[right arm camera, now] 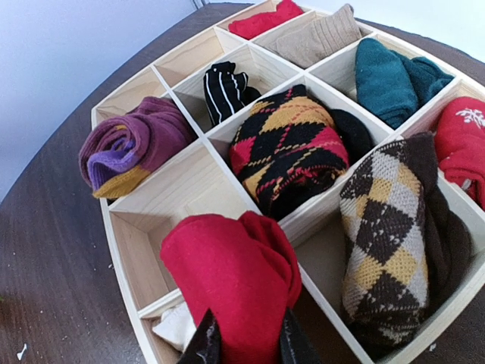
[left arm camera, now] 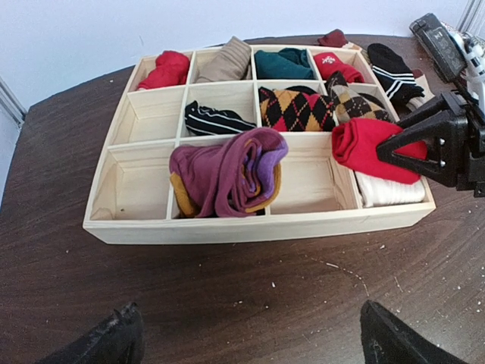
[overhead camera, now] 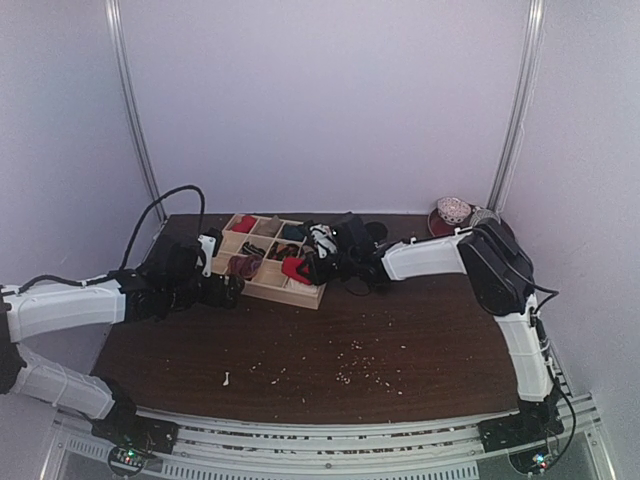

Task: Roll the socks
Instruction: Move the storage box to the center of the board.

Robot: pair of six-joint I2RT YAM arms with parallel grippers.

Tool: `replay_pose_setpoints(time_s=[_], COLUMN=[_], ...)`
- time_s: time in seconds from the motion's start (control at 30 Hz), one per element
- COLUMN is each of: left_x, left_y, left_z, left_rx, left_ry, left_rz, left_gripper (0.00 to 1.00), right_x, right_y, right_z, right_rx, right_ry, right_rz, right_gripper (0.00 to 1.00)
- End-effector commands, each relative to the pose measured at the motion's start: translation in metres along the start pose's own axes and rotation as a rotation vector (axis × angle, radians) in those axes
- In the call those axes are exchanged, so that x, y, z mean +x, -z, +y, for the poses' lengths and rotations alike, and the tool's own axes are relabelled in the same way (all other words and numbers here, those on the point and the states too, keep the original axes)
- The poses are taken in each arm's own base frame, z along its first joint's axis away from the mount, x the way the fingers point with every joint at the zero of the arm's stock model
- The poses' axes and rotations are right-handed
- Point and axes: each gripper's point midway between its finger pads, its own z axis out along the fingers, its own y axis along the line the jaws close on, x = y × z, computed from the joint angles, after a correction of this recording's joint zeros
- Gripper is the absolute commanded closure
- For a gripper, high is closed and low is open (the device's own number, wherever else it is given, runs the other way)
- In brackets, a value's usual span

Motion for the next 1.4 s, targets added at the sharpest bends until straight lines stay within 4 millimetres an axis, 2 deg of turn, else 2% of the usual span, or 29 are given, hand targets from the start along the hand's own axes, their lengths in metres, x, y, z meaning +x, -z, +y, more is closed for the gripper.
replay_pose_setpoints(time_s=[0.0, 0.03, 0.2, 0.33, 0.4, 0.5, 0.63, 0.7, 0.77, 0.83, 0.9, 0.93, 1.07, 1.23, 1.37], left_x=[-0.013, -0.013, -0.008, -0.007, -0.008, -0.009, -0.01, -0.011, -0.011, -0.011, -0.011, -0.009, -0.008, -0.011, -0.011], left_y=[0.005, 0.005, 0.003, 0.003, 0.003, 0.001, 0.002, 0.003, 0.005, 0.008, 0.009, 0.008, 0.008, 0.009, 0.011], left_z=[0.004, 0.004, 0.003, 0.004, 0.004, 0.003, 0.006, 0.011, 0.016, 0.025, 0.039, 0.046, 0.064, 0.062, 0.06], left_rx=[-0.013, -0.013, -0.008, -0.011, -0.011, -0.011, -0.03, -0.055, -0.078, -0.111, -0.137, -0.145, -0.163, -0.133, -0.12], left_ry=[0.0, 0.002, 0.005, 0.004, 0.005, 0.007, 0.021, 0.032, 0.044, 0.076, 0.137, 0.168, 0.256, 0.273, 0.271], left_rz=[-0.049, -0.049, -0.038, -0.035, -0.036, -0.039, -0.035, -0.032, -0.036, -0.042, -0.04, -0.038, -0.045, -0.064, -0.074], left_gripper=[0.02, 0.02, 0.02, 0.02, 0.02, 0.02, 0.02, 0.02, 0.02, 0.02, 0.02, 0.02, 0.02, 0.02, 0.02], right_x=[0.086, 0.105, 0.163, 0.19, 0.192, 0.174, 0.112, 0.074, 0.045, 0.027, 0.016, 0.022, 0.022, 0.029, 0.03], right_y=[0.013, 0.018, 0.045, 0.066, 0.072, 0.073, 0.068, 0.075, 0.082, 0.085, 0.078, 0.071, 0.047, 0.031, 0.028], right_z=[-0.003, 0.001, 0.014, 0.009, 0.007, 0.004, 0.011, 0.021, 0.034, 0.051, 0.069, 0.074, 0.086, 0.068, 0.058], right_rx=[0.071, 0.072, 0.074, 0.099, 0.109, 0.135, 0.16, 0.163, 0.168, 0.169, 0.162, 0.164, 0.179, 0.294, 0.352], right_ry=[-0.023, -0.019, -0.03, -0.061, -0.053, -0.02, 0.004, -0.007, -0.021, -0.017, -0.011, -0.013, -0.044, -0.083, -0.114], right_rz=[0.241, 0.287, 0.4, 0.43, 0.423, 0.374, 0.239, 0.131, 0.04, -0.02, -0.052, -0.041, -0.08, -0.136, -0.193], right_gripper=[1.0, 1.0, 1.0, 1.0, 1.0, 1.0, 1.0, 1.0, 1.0, 1.0, 1.0, 1.0, 1.0, 1.0, 1.0])
